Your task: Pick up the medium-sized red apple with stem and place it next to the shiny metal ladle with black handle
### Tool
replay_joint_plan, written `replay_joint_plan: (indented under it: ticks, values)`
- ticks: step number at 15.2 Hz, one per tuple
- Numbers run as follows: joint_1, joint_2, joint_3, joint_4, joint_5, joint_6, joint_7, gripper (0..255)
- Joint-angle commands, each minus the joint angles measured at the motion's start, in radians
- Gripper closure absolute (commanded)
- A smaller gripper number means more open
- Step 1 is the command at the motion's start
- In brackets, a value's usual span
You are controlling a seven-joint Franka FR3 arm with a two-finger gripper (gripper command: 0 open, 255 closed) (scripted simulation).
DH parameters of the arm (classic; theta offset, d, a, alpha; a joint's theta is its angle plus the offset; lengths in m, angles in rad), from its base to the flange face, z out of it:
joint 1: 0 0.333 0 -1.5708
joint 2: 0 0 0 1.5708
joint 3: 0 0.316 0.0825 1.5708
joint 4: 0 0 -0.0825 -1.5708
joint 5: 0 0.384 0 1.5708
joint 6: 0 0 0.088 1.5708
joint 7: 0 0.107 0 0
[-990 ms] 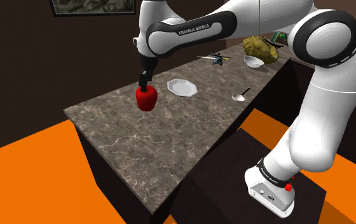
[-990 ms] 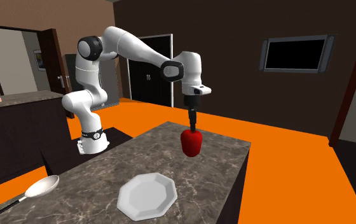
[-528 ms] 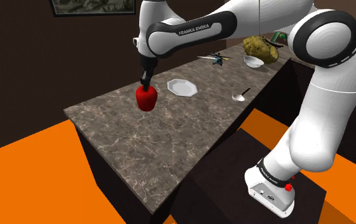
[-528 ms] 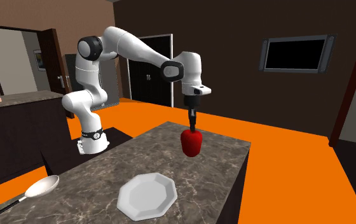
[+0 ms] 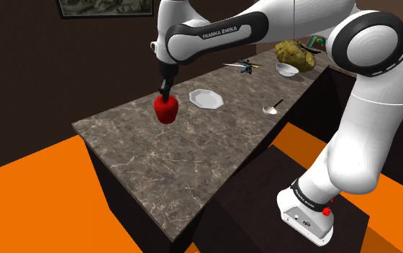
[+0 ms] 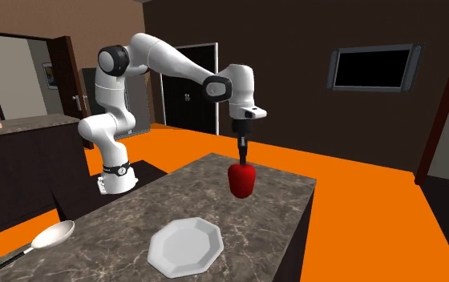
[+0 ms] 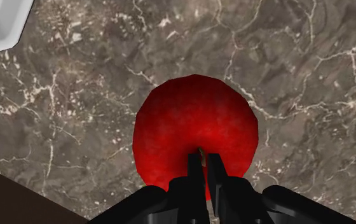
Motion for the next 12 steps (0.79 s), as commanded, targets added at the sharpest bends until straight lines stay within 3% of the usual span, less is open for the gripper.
replay_joint_plan:
  ticks: [1, 12]
  values:
    - [0.000, -0.007, 0.001, 0.010, 0.002, -0.017, -0.001, 255]
    - [0.000, -0.040, 0.005, 0.114, 0.013, -0.152, -0.012, 255]
